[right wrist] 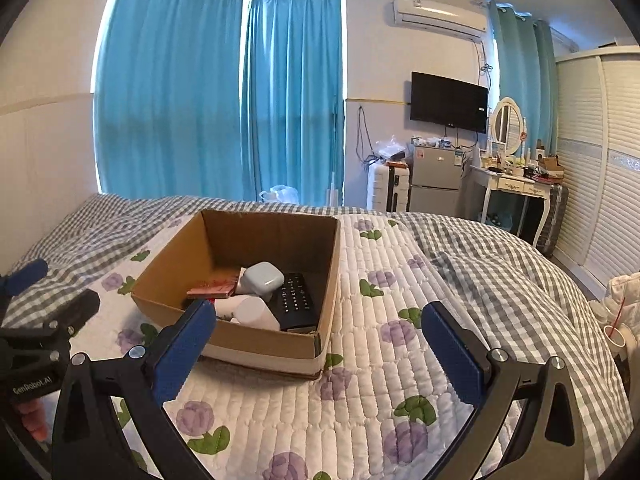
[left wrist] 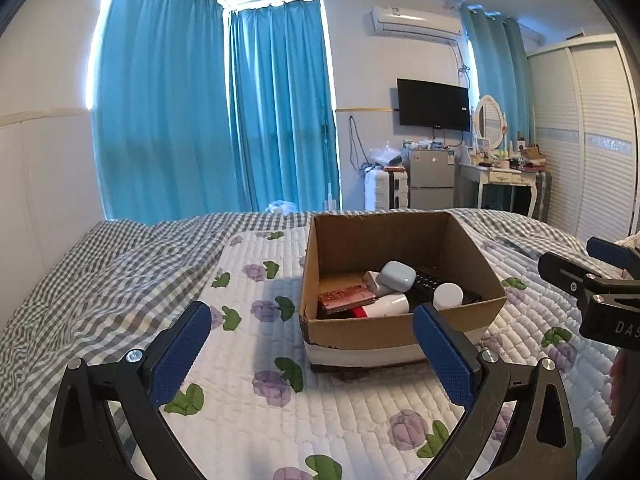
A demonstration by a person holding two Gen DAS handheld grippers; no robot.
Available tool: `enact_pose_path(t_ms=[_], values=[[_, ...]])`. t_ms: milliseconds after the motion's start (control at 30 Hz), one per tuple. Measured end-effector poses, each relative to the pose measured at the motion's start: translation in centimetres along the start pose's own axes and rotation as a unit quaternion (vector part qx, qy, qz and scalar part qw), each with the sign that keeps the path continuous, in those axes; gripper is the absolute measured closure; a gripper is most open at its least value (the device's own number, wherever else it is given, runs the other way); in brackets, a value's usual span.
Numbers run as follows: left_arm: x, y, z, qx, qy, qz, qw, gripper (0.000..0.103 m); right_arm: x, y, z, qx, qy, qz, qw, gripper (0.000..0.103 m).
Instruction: Organize rigid objects
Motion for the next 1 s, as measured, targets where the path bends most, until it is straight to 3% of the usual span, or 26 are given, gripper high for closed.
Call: enact_pose_path(t_ms=[1000], values=[[-0.27,0.05,-0.48,-0.014,0.027,0.013,0.9994,0.0,-0.57,0.78,-0.41,-0.003,0.01,0.012,1.0,0.0]])
Point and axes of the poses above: each gripper's, at about its wrist camera, not at the fingertips, and z roughly against the way its jaws point, y to its left, x to its top, the point moved 3 cm from there along -z, roughly the way its jaws point, and after that the axes turned 9 degrees about x, right-handed, at the moved point
